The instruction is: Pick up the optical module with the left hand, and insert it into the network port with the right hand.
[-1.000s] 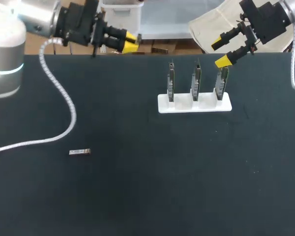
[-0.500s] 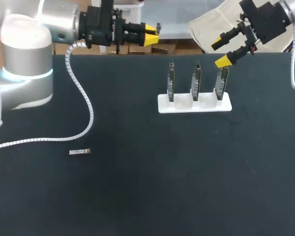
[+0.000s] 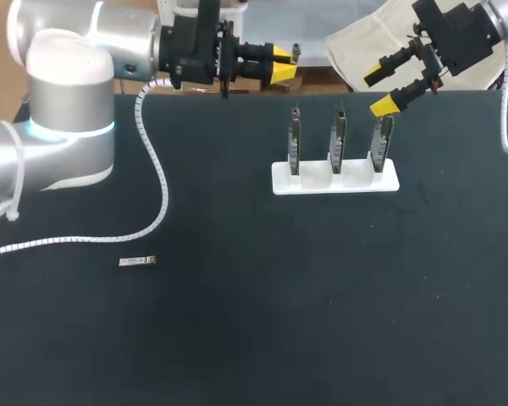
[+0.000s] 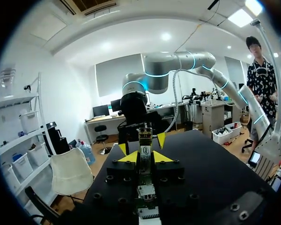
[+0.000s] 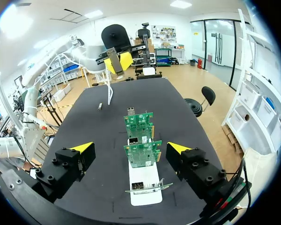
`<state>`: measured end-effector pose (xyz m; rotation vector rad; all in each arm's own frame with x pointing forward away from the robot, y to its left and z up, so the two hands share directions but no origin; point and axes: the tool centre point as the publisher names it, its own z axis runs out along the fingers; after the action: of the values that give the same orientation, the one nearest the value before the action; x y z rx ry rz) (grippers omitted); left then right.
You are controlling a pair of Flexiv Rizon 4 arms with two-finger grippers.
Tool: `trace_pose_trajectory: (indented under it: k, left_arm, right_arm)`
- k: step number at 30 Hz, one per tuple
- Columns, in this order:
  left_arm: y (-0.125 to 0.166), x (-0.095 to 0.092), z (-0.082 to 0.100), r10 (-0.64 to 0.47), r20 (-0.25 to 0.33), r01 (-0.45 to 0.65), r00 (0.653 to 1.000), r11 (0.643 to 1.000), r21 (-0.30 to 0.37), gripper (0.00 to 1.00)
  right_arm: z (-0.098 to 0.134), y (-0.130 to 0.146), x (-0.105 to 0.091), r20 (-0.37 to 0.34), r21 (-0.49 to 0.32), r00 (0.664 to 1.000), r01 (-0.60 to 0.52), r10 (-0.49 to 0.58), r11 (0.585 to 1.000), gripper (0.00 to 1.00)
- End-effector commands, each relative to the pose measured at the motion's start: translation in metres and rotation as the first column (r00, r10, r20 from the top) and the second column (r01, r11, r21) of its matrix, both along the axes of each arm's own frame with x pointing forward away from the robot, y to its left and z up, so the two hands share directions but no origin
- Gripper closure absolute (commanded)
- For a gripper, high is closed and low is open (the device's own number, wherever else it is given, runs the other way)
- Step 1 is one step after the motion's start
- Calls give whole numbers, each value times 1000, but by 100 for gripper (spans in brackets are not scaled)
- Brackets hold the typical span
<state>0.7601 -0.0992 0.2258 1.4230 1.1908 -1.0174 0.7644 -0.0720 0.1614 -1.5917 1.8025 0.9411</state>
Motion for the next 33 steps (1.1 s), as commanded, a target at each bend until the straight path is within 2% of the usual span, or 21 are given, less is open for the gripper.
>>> trace_pose_trajectory:
  k: [1,6,10,16,23,26,33]
  left_arm:
    - [-1,4,-1,-7,-1,7,1000,1000,0,100]
    - [-1,4,-1,-7,-1,7,1000,1000,0,100]
    - [-16,4,-2,7,0,-7,1000,997,-74,100]
    - [-35,1,-5,31,-36,-35,999,991,-127,100]
    - [-39,-4,-5,44,-50,-49,998,992,-120,100]
    - [-47,-7,-5,23,-51,-29,998,992,-119,100]
    - [-68,-10,-15,-53,-95,43,994,993,-106,100]
  right_arm:
    - [0,0,-2,2,-1,1000,3,-3,1000,0]
    - [0,0,-2,2,-1,1000,3,-3,1000,0]
    - [0,0,-2,2,-1,1000,3,-3,1000,0]
    - [0,0,-2,2,-1,1000,3,-3,1000,0]
    - [0,0,-2,2,-1,1000,3,-3,1000,0]
    - [0,0,-2,2,-1,1000,3,-3,1000,0]
    - [0,0,-2,2,-1,1000,3,-3,1000,0]
